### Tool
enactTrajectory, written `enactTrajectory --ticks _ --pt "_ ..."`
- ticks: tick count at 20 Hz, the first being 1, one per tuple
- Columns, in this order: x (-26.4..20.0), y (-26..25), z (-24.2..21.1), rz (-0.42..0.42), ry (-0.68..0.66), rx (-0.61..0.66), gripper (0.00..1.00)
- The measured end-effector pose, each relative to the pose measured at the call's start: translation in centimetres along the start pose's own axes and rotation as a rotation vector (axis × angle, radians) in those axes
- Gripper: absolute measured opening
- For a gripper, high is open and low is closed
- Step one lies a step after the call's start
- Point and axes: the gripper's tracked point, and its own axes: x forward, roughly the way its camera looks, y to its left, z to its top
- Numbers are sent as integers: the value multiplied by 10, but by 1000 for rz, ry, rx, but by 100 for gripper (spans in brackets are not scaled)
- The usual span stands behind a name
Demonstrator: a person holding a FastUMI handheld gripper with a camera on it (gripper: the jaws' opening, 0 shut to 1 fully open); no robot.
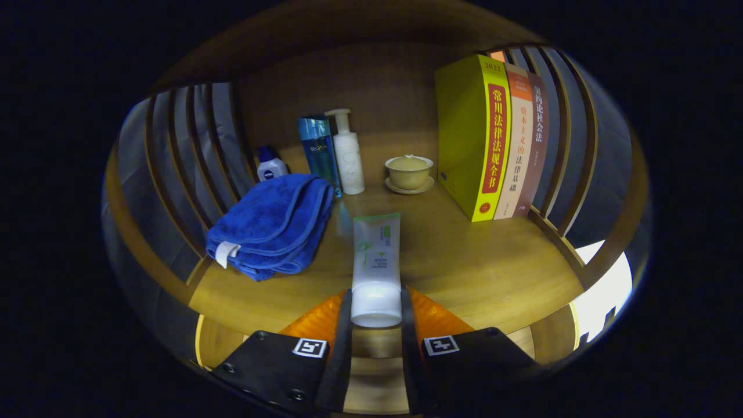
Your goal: Pull open the drawer, take out the items inside it, and place them on the countertop above the cabinet.
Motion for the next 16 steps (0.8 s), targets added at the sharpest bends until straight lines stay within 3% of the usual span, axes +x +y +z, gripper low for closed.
enactTrajectory --ticks 7,12,16 --pt "6 -1 -5 -12 -9 -1 55" --pt "2 -6 0 -29 -24 -12 89" --pt "-11 -5 8 -31 -58 -41 95"
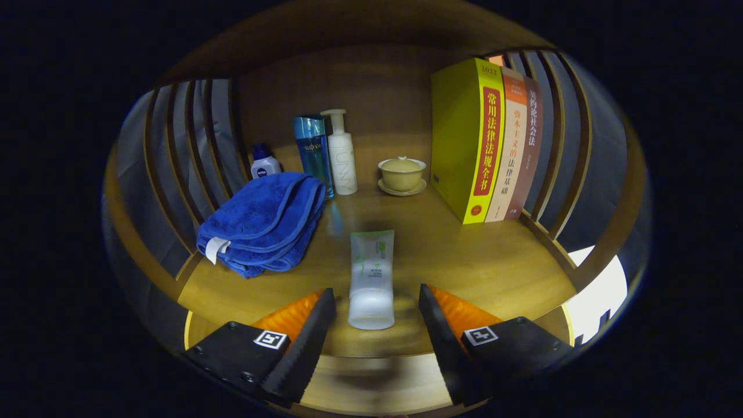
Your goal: Pull open the drawer, take out the items inside it, and place them on the countertop above the cabinet.
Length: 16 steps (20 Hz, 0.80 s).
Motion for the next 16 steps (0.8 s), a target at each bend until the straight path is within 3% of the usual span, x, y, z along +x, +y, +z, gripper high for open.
enactTrajectory --ticks 10,16 --pt "-126 35 64 109 -381 -31 97" --pt "-177 42 20 148 -522 -16 97"
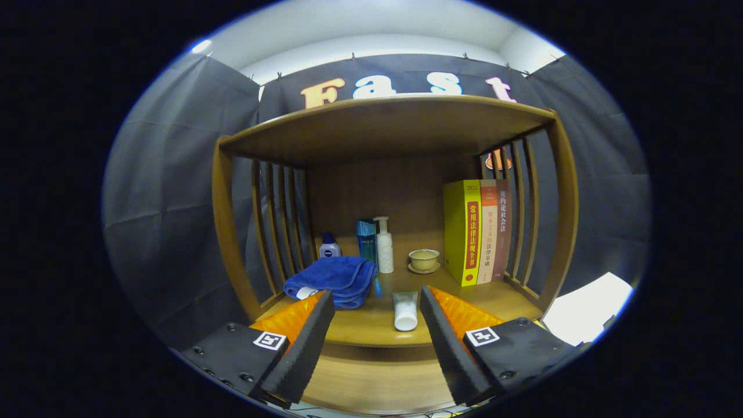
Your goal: Pull open the drawer, take out the items inside it, and place them on the countertop above the cabinet.
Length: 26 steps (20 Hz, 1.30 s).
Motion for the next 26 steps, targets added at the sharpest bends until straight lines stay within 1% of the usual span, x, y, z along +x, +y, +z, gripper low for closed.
enactTrajectory --ticks 1,3,8,11,14,16,18,23,26 --pt "-8 1 -4 0 -28 -2 97" --pt "-24 -6 -17 -29 -67 -21 97" --pt "-61 -17 -59 -105 -110 -26 97" --pt "-77 -25 -91 -148 -81 -46 97" --pt "-88 -24 -118 -163 -66 -18 97" --pt "-92 -20 -136 -158 -51 -5 97" --pt "-98 -15 -151 -143 -34 -18 97" --pt "-112 -5 -175 -123 -21 -27 97" --pt "-114 -4 -191 -121 -12 -63 97"
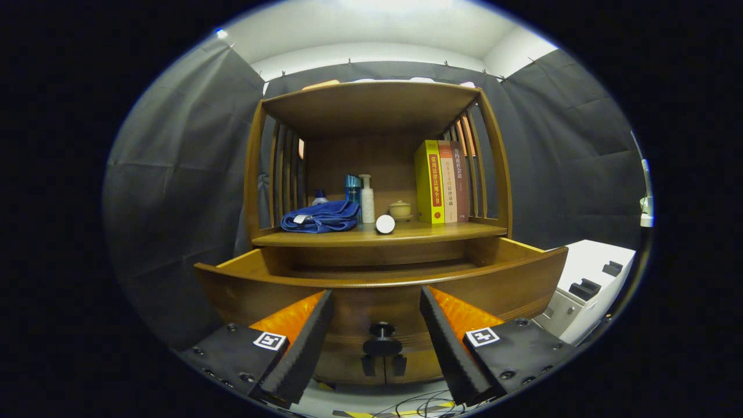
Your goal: Pull open the drawer, take out the items inside it, and place them on the countertop above the cabinet.
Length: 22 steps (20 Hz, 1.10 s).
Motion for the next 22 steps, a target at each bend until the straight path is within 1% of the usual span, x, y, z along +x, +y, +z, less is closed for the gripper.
enactTrajectory --ticks 3,10,11,15,17,22 --pt "10 -4 -15 -14 17 -33 97" --pt "27 -8 -28 -43 39 12 97" --pt "28 -8 -30 -35 43 18 97" --pt "30 -6 -27 -37 28 19 97" --pt "31 -7 -25 -36 43 21 97" --pt "53 -6 -17 -40 52 16 98"
